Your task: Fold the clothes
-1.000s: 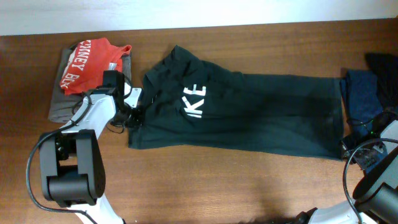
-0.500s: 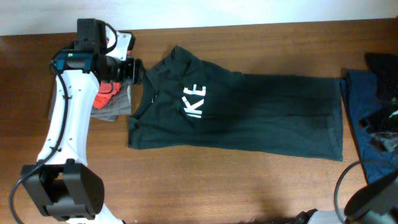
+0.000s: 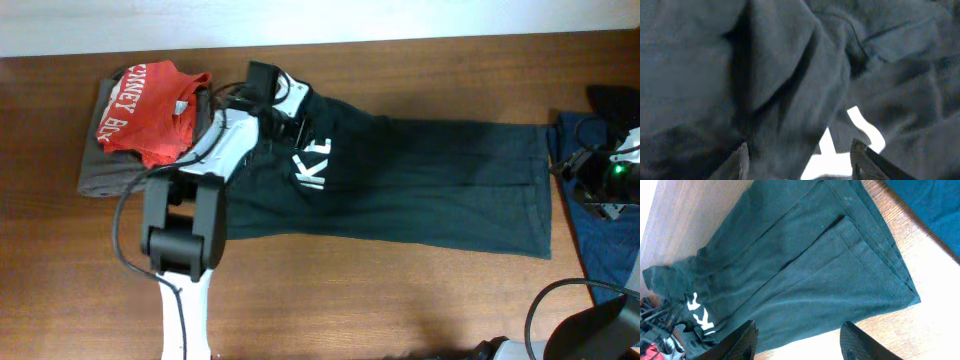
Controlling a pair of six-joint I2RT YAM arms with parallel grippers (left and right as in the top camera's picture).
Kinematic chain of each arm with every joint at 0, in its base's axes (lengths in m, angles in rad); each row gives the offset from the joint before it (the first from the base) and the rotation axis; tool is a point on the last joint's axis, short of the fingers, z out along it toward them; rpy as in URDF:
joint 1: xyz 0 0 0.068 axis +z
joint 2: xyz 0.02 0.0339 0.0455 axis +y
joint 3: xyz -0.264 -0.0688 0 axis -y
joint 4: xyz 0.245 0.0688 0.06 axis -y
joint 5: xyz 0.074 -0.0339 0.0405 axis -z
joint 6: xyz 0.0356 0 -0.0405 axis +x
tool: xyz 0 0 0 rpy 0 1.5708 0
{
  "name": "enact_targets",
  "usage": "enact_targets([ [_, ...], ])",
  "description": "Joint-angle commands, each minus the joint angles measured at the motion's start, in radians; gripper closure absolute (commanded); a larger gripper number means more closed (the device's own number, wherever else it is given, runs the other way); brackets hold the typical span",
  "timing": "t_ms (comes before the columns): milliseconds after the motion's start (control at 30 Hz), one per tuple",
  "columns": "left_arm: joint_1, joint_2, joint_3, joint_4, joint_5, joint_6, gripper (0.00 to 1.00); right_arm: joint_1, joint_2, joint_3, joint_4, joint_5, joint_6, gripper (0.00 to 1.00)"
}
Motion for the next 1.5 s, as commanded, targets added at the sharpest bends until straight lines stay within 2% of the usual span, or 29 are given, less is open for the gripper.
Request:
enact_targets([
  [0,-0.026,0.035,0.004,0.062,-0.093,0.017,0.46,0.005,-0.003,0.007,-0.006,-0.011,-0.014,0.42],
  [33,-0.031,0.040,0.004,0.064,-0.101,0.017,0.47,0.005,-0.003,0.007,-0.006,-0.003,-0.014,0.42],
  [133,-0.039,0.040,0.004,0.061,-0.102,0.017,0.69,0.005,-0.003,0.007,-0.006,0.007,-0.014,0.42],
  [167,-0.039,0.039,0.014,0.059,-0.101,0.016,0.79,0.005,-0.003,0.007,-0.006,0.007,-0.014,0.42],
  [267,-0.039,0.039,0.077,-0.010,-0.101,0.016,0.98,0.005,-0.003,0.007,-0.002,0.007,-0.014,0.42],
  [400,-0.039,0.038,0.219,-0.162,-0.102,0.016,0.99,0.005,-0.002,0.006,0.024,0.072,-0.014,0.42],
  [533,-0.039,0.038,0.461,-0.382,-0.102,0.016,1.00,0.005,0.030,-0.003,0.124,0.108,-0.014,0.41],
  [567,-0.039,0.038,0.513,-0.426,-0.105,0.016,1.00,0.005,0.048,-0.003,0.168,0.108,-0.014,0.36],
  [767,-0.039,0.038,0.615,-0.558,-0.135,0.021,1.00,0.018,0.188,-0.003,0.416,0.072,-0.014,0.33],
  [1000,-0.039,0.038,0.619,-0.594,-0.135,0.020,1.00,0.073,0.415,-0.002,0.658,-0.054,-0.014,0.36],
  [1167,-0.039,0.038,0.619,-0.594,-0.135,0.020,0.99,0.137,0.541,-0.002,0.785,-0.051,-0.005,0.37],
  [1333,-0.039,0.038,0.619,-0.594,-0.135,0.021,0.99,0.150,0.587,-0.002,0.813,0.073,0.050,0.41],
  [1467,-0.039,0.038,0.619,-0.593,-0.135,0.020,0.99,0.148,0.589,-0.002,0.752,0.070,0.059,0.44],
])
